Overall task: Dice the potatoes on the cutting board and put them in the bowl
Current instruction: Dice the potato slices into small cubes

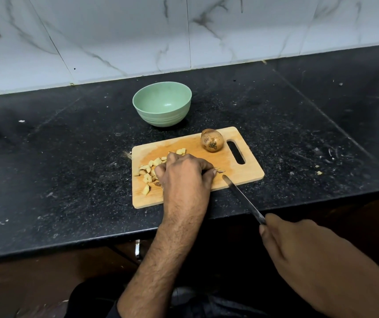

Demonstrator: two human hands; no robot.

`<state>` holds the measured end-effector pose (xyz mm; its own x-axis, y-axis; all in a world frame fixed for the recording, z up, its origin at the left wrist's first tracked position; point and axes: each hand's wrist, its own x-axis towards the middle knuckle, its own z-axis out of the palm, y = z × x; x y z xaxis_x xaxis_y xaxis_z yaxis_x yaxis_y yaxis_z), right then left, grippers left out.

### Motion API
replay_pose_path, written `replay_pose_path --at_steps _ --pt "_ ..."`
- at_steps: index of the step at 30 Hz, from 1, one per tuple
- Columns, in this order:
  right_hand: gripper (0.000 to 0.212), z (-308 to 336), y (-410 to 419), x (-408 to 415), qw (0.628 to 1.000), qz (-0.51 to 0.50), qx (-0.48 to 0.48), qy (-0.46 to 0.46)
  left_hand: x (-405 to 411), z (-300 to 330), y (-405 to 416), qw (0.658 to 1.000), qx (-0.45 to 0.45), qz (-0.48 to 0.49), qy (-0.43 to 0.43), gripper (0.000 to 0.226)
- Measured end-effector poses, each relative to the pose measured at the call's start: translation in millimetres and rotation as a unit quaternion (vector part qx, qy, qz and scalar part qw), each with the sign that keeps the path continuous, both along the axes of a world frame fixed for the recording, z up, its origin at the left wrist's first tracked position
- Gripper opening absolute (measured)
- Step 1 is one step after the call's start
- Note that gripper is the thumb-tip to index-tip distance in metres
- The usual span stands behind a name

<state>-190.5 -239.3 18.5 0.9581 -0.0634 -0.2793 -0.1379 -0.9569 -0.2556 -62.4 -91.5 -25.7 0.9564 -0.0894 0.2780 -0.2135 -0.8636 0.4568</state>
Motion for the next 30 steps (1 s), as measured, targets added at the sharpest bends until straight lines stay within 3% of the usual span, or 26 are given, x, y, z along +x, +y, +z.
replay_pose_path --at_steps 5,17,25,30 --pt "0.035 2.8 6.8 6.2 0.999 -0.01 -0.002 -0.041 -2.6 3.4 5.1 1.0 -0.001 -0.014 0.015 0.027" --pt "0.029 -12.1 18.4 34.3 0.994 0.014 -0.032 -0.106 2.4 3.5 4.7 1.0 0.013 -0.01 0.013 0.012" --pt "0.016 -18.6 20.4 47.1 0.996 0.036 -0.03 -0.07 1.9 1.5 3.7 1.0 0.007 -0.002 0.006 0.01" --pt "0.026 -5.7 7.9 19.6 0.999 0.041 -0.014 -0.022 0.8 -0.3 5.0 1.0 -0.008 -0.002 0.008 0.012"
